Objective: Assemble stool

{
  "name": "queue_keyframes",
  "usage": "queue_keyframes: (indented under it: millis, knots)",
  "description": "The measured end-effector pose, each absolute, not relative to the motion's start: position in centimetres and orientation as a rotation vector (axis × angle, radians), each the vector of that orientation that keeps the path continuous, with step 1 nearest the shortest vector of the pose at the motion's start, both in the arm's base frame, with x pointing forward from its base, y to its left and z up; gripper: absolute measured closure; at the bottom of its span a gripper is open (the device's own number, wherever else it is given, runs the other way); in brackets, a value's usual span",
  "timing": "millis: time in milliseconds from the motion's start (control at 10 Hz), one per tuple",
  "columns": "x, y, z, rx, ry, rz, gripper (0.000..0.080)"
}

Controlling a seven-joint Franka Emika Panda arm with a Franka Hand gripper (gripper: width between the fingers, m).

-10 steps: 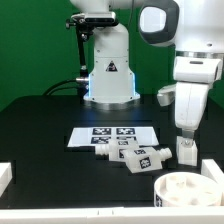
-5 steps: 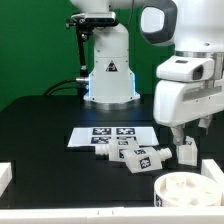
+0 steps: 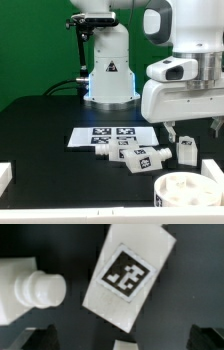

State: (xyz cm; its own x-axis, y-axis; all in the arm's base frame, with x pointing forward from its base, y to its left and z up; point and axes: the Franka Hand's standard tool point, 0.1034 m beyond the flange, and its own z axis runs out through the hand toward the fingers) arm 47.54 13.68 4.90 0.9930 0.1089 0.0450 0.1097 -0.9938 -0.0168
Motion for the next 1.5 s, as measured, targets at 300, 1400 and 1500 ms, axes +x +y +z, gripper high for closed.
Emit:
queue_keyframes:
  millis: [300, 1400, 1500]
  knots:
    - [47.2, 13.6, 4.1, -3.071, 0.349, 0.035, 0.0150]
    - [48.0, 12.3, 3.5, -2.843, 0.193, 1.152, 0.0150]
    - [48.5, 12.2, 3.0, -2.823, 0.166, 1.186, 0.0150]
